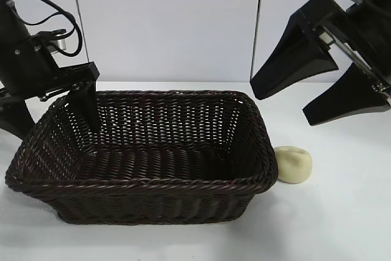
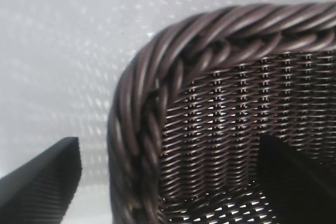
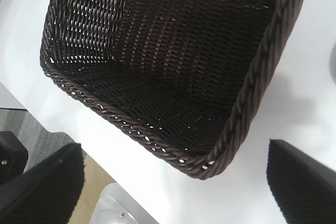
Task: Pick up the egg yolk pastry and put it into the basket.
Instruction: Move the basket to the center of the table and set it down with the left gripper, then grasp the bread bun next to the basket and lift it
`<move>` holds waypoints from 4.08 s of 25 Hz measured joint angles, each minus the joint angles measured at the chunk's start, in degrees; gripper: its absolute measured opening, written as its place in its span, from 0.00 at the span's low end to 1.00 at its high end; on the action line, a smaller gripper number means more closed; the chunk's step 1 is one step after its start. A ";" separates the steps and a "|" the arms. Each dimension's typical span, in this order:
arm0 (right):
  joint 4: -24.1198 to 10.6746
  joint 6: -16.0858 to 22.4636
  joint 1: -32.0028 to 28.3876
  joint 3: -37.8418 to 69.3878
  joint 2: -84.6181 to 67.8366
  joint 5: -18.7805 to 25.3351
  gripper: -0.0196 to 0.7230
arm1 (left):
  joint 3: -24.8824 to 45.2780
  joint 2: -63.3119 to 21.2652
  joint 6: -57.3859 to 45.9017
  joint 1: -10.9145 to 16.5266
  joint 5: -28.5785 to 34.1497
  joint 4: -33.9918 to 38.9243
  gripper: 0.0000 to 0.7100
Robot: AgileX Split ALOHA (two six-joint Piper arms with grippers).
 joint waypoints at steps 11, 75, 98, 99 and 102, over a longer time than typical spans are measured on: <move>0.00 0.00 0.00 0.00 0.00 0.00 0.94 | -0.82 -10.85 -1.19 0.00 4.36 7.10 0.98; 0.00 0.56 0.00 0.00 0.00 0.18 0.94 | 47.13 -87.92 -5.52 12.18 9.29 22.88 0.98; -31.23 29.01 0.00 -18.10 6.21 6.72 0.94 | 47.13 -107.32 -5.72 12.18 9.65 22.88 0.98; -31.23 28.96 -0.23 -18.51 7.54 6.67 0.94 | 47.13 -107.32 -5.72 12.18 9.65 22.88 0.98; -31.28 28.71 -1.91 -20.14 10.79 6.40 0.94 | 47.13 -107.37 -5.72 12.18 9.65 22.88 0.98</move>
